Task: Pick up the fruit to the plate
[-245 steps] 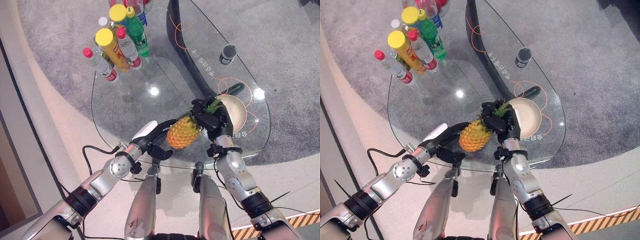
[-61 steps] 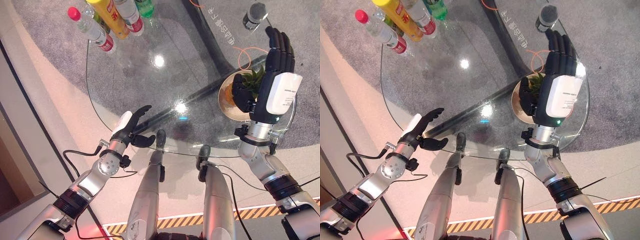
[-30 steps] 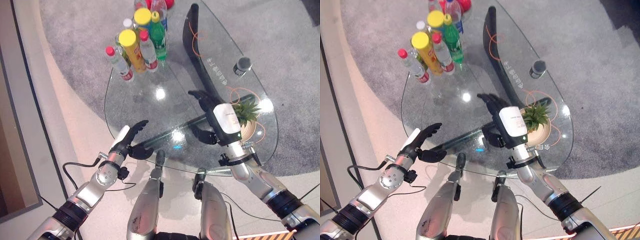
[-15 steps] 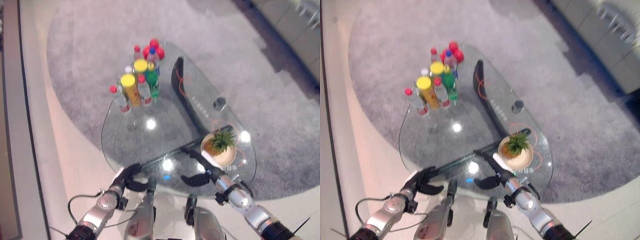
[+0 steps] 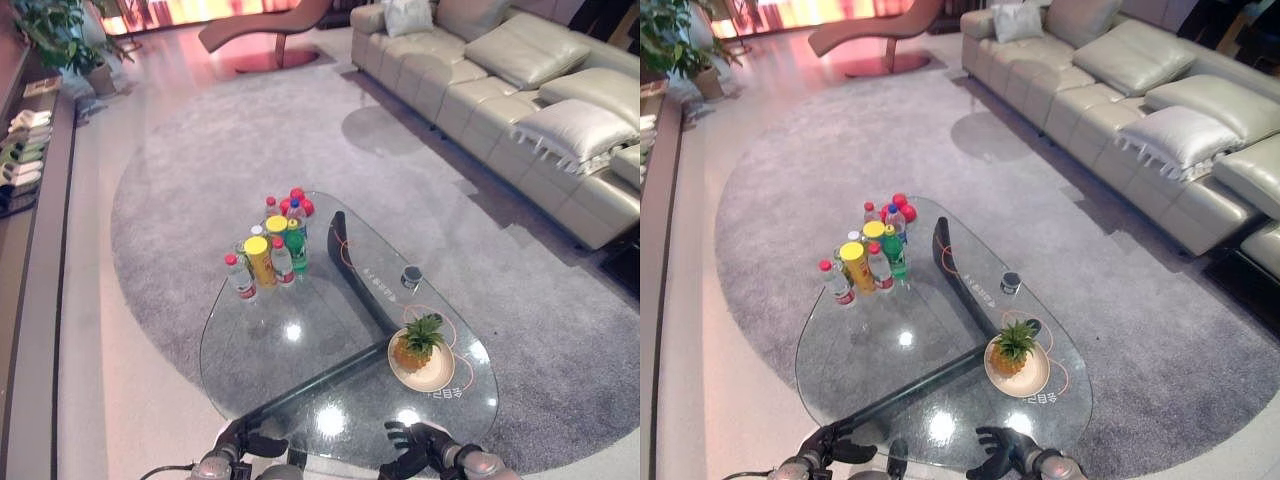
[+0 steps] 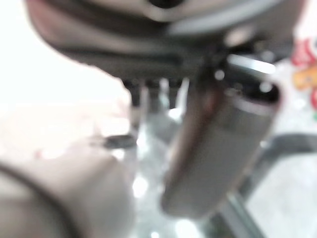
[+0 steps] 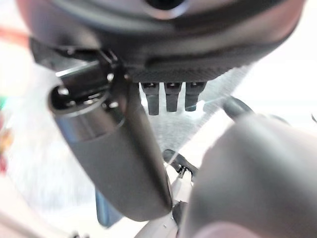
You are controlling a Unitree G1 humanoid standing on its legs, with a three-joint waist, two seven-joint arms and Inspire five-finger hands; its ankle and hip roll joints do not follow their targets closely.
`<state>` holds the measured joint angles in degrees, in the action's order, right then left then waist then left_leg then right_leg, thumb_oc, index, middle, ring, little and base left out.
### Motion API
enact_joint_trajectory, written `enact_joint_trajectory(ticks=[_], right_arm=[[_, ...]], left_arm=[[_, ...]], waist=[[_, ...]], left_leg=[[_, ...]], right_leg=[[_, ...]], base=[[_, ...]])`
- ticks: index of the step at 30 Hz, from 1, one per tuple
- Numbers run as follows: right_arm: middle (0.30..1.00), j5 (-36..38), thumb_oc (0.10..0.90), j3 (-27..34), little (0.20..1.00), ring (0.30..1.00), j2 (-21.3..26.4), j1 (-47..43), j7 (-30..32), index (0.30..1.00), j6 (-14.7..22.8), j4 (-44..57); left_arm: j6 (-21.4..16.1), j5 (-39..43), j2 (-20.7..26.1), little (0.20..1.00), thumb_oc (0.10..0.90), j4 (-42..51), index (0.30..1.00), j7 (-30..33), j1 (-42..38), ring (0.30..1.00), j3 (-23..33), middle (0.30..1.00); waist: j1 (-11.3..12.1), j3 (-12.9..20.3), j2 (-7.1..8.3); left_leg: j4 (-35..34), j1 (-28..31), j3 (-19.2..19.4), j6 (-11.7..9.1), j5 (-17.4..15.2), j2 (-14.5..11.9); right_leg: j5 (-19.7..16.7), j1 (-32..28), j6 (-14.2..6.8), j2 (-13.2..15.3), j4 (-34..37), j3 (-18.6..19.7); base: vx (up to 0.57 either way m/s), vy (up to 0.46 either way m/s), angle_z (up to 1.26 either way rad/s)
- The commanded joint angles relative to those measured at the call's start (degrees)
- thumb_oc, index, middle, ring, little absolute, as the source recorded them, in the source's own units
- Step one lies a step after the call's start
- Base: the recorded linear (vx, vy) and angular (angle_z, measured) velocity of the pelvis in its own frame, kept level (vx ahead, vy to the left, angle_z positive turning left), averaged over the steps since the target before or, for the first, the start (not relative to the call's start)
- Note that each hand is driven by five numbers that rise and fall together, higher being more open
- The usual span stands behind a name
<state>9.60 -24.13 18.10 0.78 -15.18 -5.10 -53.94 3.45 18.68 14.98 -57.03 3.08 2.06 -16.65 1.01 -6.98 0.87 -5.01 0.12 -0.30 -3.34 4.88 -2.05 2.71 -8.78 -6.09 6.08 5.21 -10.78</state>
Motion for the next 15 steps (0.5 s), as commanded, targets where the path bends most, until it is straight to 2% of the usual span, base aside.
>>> enact_joint_trajectory(ticks=[1,5,7,10,15], right_arm=[[0.9,5.53,0.8,0.68,0.9,0.9,-1.1,-2.32,-2.37,0.9,0.03,-3.76],[0.9,8.45,0.8,3.17,0.9,0.9,-2.85,-2.54,-2.06,0.9,-1.54,-9.57],[0.9,14.25,0.8,6.8,0.9,0.9,-4.31,-2.34,-0.75,0.9,-5.27,-15.16],[0.9,15.07,0.8,9.95,0.9,0.9,-4.83,-2.07,0.28,0.9,-7.21,-18.65],[0.9,13.66,0.8,12.58,0.9,0.9,-5.27,-1.8,0.95,0.9,-7.14,-21.93]], left_arm=[[-2.69,2.51,-0.75,0.9,0.8,-6.62,0.9,-0.15,-4.56,0.9,2.57,0.9],[-2.93,1.31,-1.78,0.9,0.8,-11.97,0.9,-0.74,-4.96,0.9,3.8,0.9],[-1.72,-0.48,-2.33,0.9,0.8,-15.14,0.9,-1.98,-4.8,0.9,4.85,0.9],[-1.11,-0.98,-2.83,0.9,0.8,-16.87,0.9,-1.63,-4.32,0.9,5.3,0.9],[-0.53,0.33,-3.38,0.9,0.8,-18.65,0.9,-1.2,-4.07,0.9,7.41,0.9]], waist=[[0.52,-0.68,1.77],[0.22,0.33,1.55],[-0.1,1.27,1.22],[-0.31,1.87,0.81],[-0.41,2.64,0.51]], left_leg=[[0.01,4.26,3.14,-0.21,-2.59,1.1],[0.01,4.75,3.62,-0.23,-2.89,0.73],[0.01,5.54,4.06,-0.29,-3.33,0.37],[0.01,6.07,4.31,-0.31,-3.54,0.06],[0.01,6.65,4.22,-0.37,-3.75,-0.29]], right_leg=[[-6.61,3.28,-0.01,0.08,-0.32,-0.54],[-6.23,2.83,0.2,-0.15,-0.39,-0.24],[-5.86,2.25,0.42,-0.39,-0.45,0.09],[-5.6,1.92,0.5,-0.55,-0.53,0.47],[-5.32,1.46,0.61,-0.72,-0.59,0.81]], base=[[0.06,-0.02,-0.09],[0.06,-0.006,-0.1],[0.09,0.007,-0.03],[0.05,0.008,-0.07],[0.04,-0.002,-0.12]])
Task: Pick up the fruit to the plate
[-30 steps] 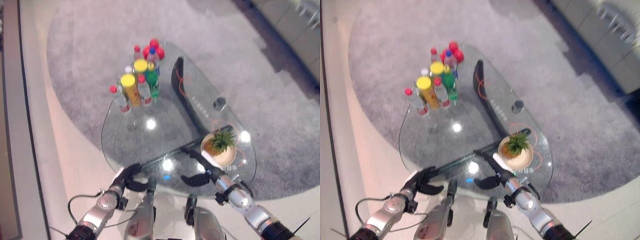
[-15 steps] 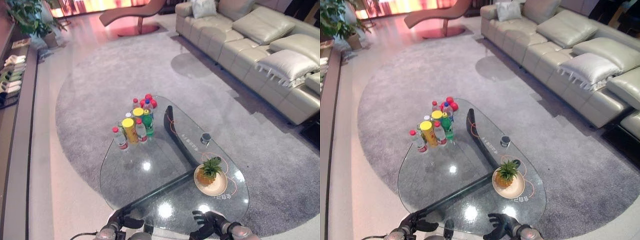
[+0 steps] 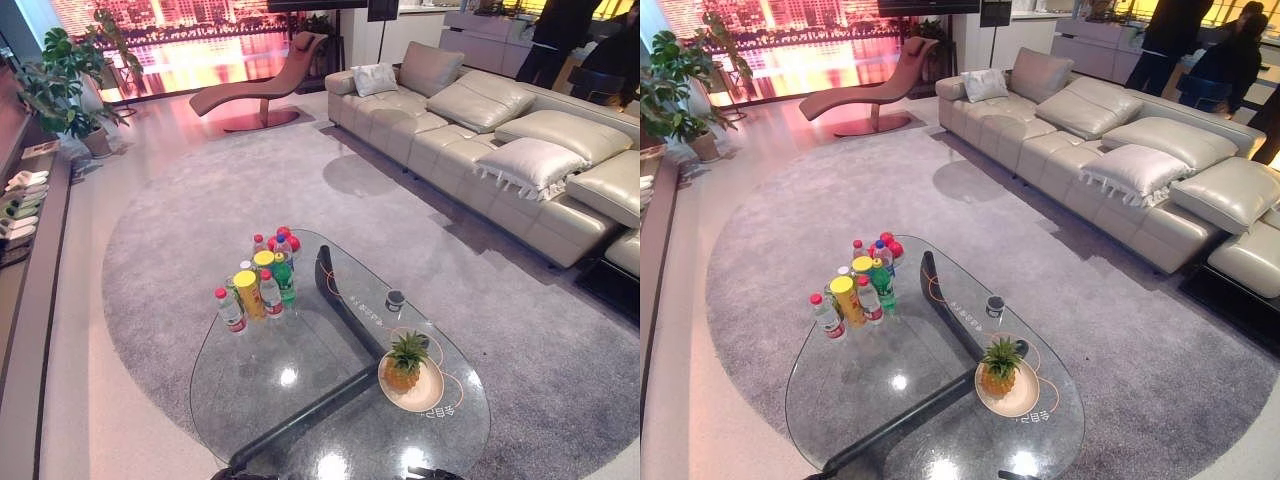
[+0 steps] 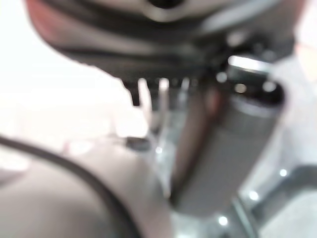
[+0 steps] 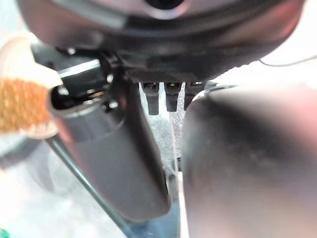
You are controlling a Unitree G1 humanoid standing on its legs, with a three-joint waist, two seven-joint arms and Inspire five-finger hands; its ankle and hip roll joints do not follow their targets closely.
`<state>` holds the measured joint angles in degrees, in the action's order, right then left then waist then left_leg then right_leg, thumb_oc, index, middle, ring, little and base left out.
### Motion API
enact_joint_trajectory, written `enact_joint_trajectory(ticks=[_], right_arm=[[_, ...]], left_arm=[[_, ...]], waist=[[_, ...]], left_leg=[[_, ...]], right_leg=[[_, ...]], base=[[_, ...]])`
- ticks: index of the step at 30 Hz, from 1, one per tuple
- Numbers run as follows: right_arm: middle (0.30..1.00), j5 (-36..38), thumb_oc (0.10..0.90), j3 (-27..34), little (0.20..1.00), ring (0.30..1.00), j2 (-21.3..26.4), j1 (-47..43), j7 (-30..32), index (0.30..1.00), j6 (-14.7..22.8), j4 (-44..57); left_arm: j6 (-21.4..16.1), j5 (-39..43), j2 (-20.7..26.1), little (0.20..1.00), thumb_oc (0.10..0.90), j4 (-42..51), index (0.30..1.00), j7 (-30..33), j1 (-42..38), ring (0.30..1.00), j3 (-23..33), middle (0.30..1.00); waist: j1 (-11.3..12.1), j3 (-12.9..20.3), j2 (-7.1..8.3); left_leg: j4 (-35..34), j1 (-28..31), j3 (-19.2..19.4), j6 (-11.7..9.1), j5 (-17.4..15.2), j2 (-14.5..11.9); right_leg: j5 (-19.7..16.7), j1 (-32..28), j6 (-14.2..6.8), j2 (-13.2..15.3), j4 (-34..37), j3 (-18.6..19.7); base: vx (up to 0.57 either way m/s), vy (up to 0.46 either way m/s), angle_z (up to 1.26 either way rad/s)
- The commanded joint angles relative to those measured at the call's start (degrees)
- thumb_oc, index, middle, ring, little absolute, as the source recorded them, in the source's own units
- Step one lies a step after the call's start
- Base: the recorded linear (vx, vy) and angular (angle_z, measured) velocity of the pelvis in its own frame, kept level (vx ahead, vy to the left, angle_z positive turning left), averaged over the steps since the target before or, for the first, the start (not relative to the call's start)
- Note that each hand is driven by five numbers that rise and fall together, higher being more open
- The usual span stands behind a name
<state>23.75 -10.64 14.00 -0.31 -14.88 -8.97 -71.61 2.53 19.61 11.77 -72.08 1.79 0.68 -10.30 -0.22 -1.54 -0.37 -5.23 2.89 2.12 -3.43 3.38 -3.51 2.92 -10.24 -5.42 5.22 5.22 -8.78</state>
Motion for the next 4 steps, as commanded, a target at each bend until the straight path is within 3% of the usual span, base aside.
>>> enact_joint_trajectory(ticks=[1,4], right_arm=[[0.9,-0.53,0.8,-0.88,0.9,0.9,-1.19,-0.71,0.7,0.9,-3.25,-4.3],[0.9,-1.48,0.8,-0.82,0.9,0.9,-1.42,-0.68,1.09,0.9,-3.48,-4.71]], left_arm=[[0.41,-0.75,-0.18,0.9,0.8,-3.62,0.9,0.08,-2.69,0.9,1.07,0.9],[-0.3,-3.76,-0.34,0.9,0.8,-4.11,0.9,0.58,-2.8,0.9,0.64,0.9]], waist=[[0.82,-2.79,1.75],[0.78,-2.63,1.74]], left_leg=[[0.23,3.9,1.8,-0.29,-2.25,1.15],[0.23,4.03,1.68,-0.27,-2.17,0.95]], right_leg=[[-5.52,2.9,-0.05,0.13,-0.6,-1.19],[-5.53,2.85,-0.02,0.09,-0.71,-1.09]], base=[[0.0,0.0,0.0],[0.0,0.0,0.0]])
